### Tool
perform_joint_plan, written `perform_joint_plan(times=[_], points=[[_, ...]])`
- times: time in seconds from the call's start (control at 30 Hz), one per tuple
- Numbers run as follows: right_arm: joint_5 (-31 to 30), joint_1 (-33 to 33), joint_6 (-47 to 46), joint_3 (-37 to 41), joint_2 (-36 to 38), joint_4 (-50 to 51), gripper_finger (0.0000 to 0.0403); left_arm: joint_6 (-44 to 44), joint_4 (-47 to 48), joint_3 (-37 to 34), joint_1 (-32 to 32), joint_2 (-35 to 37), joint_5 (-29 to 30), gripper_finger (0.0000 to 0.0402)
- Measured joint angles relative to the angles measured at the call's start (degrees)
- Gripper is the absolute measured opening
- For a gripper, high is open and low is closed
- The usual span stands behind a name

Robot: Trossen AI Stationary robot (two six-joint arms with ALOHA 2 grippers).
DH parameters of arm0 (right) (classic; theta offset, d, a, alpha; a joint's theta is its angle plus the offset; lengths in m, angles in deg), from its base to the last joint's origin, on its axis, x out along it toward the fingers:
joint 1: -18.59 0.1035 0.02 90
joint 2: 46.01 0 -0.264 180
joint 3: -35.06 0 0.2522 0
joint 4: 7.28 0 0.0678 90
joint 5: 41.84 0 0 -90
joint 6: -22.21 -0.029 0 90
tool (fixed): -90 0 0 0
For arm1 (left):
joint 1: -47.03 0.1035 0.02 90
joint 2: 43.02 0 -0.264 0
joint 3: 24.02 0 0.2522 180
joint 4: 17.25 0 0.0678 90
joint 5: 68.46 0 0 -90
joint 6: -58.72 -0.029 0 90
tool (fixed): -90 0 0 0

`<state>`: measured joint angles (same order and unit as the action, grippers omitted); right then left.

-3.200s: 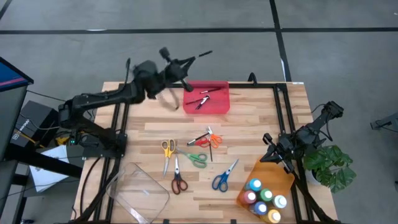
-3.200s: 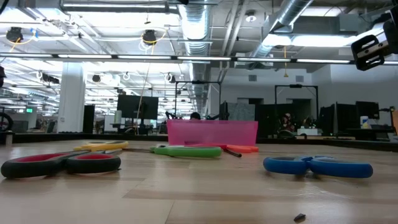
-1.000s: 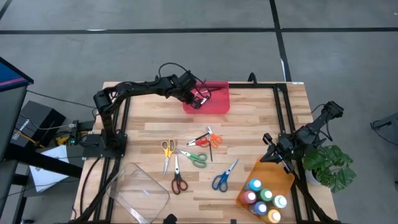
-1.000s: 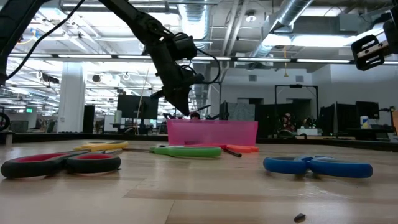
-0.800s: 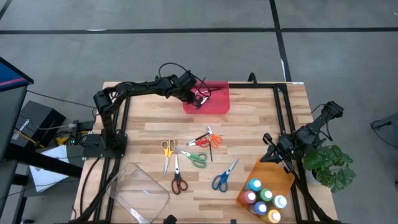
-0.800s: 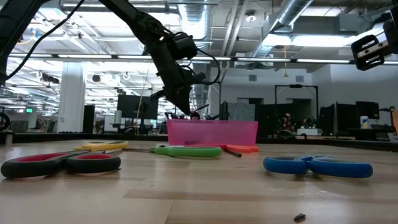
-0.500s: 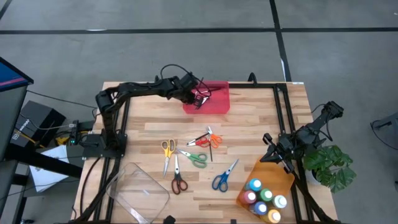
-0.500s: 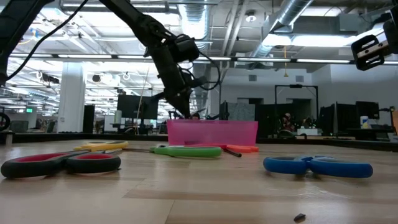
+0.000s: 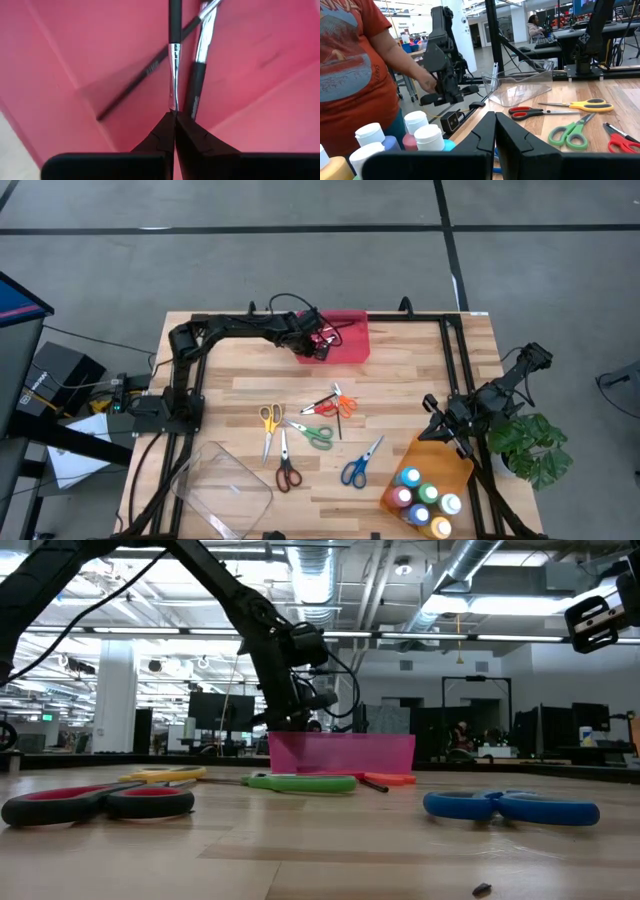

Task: Pick & Place Paint Supplies
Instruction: Put the silver brush into the red bin

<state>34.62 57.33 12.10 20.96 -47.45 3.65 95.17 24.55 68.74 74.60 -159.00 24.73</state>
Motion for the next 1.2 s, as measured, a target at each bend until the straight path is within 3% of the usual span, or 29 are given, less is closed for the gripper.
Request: perform_joint_plan(times=[0.3, 0.63, 0.87, 1.03, 1.2], points=[[0.00, 0.00, 0.02, -0.01, 0.01, 0.00, 0.0008, -0.46, -1.97, -0.01, 0.21, 1.42, 0.88, 0.0020], [-0.01, -0.01, 0.00, -0.02, 0.01, 0.00, 0.0008, -2.70, -3.60, -0.04, 0.14, 2.98, -1.13, 0.0141], [0.01, 0.00, 0.00, 0.00, -0.02, 0.00, 0.0009, -6.27, -6.26, -0.02, -0.10, 14.01, -3.03, 0.0205], [-0.02, -0.02, 0.00, -0.01, 0.00, 0.00, 0.0009, -11.30, -5.64, 0.05, -3.44, 23.06, -3.17, 0.0205], [0.01, 0.00, 0.00, 0.00, 0.01, 0.00, 0.0009, -13.78, 2.59, 0.07, -10.10, 28.00, -2.08, 0.0195]])
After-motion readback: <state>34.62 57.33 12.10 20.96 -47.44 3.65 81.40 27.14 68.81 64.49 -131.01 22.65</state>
